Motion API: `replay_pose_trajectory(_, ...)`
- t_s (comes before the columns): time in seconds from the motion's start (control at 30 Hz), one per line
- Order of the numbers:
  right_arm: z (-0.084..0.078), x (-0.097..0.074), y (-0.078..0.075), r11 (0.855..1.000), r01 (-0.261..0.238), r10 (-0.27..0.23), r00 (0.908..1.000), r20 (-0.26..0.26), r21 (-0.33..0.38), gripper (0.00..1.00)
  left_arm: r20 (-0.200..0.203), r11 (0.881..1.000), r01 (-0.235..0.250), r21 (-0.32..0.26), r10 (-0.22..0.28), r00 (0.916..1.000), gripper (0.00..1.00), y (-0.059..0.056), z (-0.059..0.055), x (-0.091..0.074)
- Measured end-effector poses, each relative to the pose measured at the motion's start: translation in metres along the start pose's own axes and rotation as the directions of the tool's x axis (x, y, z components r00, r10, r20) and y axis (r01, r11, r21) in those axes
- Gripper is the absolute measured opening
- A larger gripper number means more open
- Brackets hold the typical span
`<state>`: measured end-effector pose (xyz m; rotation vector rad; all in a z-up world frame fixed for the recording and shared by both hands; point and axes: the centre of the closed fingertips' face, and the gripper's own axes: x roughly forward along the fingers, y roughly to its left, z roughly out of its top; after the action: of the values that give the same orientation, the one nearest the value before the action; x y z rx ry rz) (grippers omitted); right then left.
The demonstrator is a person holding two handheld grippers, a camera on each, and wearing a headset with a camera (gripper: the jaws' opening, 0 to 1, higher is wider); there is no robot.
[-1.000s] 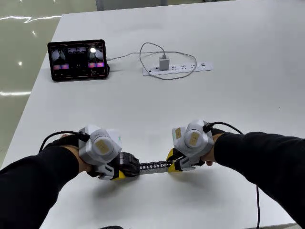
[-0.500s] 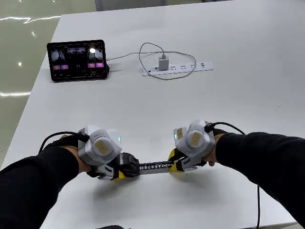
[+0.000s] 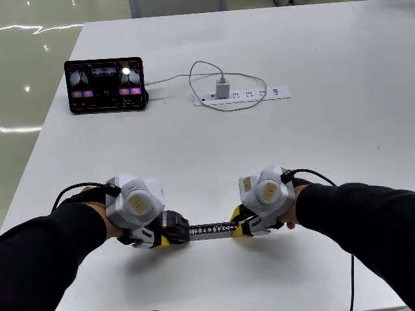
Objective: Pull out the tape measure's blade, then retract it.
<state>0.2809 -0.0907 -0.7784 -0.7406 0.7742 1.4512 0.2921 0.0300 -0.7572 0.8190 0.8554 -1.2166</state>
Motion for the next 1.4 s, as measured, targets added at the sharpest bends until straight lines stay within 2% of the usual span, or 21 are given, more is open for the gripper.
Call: replay_pose_trajectory(1.4,-0.018,-0.013,-0.001,1.000,0.005,-0.005,0.9999,-0.015,0.005,0.10,0.001,1.000,0.000,0.000,0.000,1.0000,0.33,0.001,0.001,0.000)
